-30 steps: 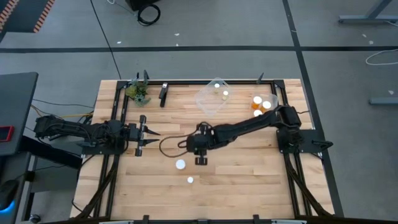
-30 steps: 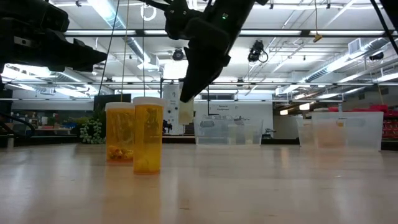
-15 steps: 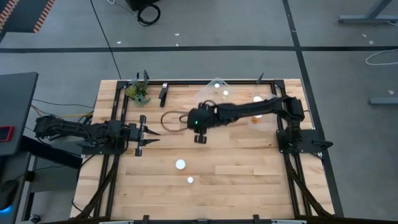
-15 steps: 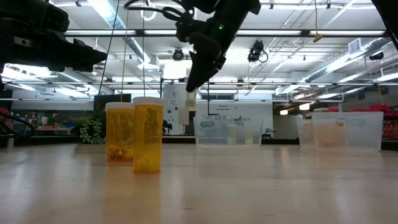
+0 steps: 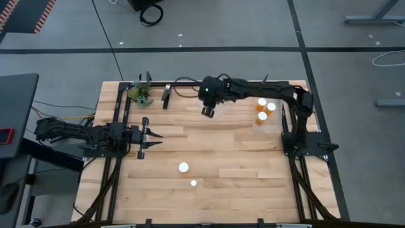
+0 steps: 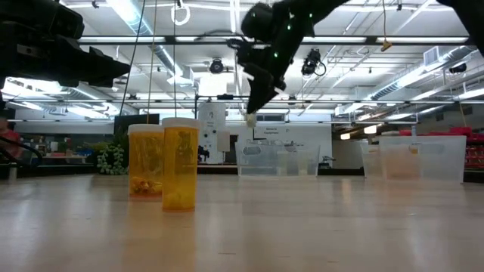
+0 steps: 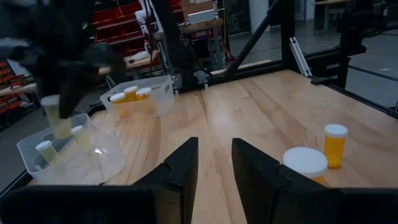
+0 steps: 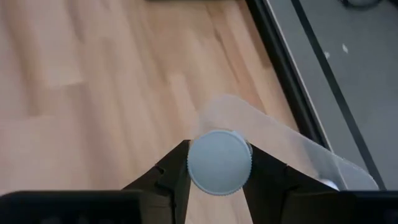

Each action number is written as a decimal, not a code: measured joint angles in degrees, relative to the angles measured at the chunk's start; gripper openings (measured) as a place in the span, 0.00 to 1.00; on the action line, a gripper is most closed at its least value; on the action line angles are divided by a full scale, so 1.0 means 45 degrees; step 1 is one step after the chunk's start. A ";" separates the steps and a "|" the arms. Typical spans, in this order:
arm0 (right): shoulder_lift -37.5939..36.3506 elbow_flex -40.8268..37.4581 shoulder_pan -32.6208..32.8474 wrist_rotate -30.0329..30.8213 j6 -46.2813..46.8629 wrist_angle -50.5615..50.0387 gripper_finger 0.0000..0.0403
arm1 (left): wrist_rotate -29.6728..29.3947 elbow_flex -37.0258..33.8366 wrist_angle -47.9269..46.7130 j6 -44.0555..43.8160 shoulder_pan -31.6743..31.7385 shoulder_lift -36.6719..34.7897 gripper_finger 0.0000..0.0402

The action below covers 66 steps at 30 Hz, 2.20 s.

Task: Pick and place medicine bottles into bin by pill shape (circle, oval)
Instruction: Put the small yellow pill bottle into the left transparent bin, then put the small orange pill bottle into the left transparent bin

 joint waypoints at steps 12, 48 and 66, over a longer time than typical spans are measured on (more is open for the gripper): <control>0.0310 -0.0613 -0.2327 -0.1482 -0.0183 0.1142 0.33 | 0.0000 -0.0003 -0.0003 0.0000 -0.0002 0.0000 0.27; 0.0281 -0.3664 -0.2226 -0.3078 -0.0517 0.3214 0.48 | 0.0005 0.0000 0.0000 0.0000 -0.0004 0.0000 0.27; 0.0242 -0.0493 -0.0742 -0.2913 -0.0681 0.1187 0.48 | 0.0002 -0.0005 0.0000 0.0000 -0.0002 0.0000 0.27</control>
